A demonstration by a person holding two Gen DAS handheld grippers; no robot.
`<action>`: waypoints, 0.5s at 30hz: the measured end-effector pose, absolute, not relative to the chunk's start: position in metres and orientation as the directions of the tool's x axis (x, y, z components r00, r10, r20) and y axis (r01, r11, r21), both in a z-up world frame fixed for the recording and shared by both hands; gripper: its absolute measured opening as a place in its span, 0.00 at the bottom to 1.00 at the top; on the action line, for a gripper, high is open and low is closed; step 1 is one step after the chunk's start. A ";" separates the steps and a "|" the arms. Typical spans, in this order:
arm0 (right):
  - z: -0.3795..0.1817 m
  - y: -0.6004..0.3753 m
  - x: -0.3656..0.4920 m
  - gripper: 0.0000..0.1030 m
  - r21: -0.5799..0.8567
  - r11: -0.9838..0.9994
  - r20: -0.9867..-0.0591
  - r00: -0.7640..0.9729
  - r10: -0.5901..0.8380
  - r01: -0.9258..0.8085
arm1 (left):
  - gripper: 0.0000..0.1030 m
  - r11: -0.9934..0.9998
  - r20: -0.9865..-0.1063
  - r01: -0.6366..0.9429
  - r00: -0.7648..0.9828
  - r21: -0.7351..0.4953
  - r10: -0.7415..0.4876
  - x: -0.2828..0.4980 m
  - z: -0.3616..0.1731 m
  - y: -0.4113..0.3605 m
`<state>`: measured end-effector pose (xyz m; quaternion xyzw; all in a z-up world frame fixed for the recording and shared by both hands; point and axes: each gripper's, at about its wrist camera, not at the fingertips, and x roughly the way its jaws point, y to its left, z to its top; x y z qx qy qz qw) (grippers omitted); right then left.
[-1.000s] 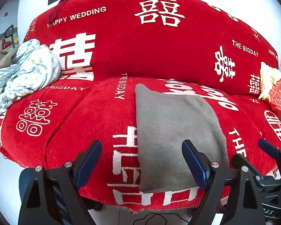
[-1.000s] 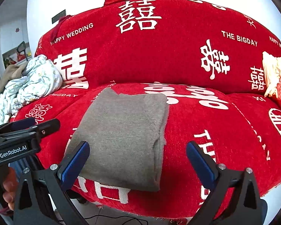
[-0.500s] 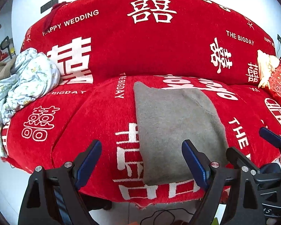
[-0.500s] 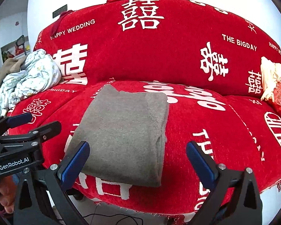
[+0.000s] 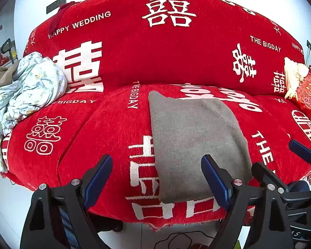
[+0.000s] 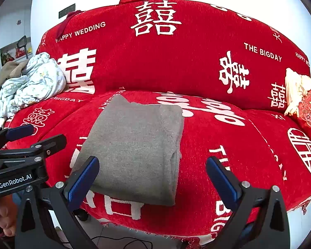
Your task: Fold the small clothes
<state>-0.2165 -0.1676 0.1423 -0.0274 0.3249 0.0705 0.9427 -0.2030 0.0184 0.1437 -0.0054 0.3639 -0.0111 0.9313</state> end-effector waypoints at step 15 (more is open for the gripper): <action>0.140 -0.166 -0.216 1.00 -0.013 0.988 -0.622 0.775 0.112 -0.153 | 0.85 1.000 -0.688 0.006 0.726 -0.023 -0.020 -0.202 0.139 0.019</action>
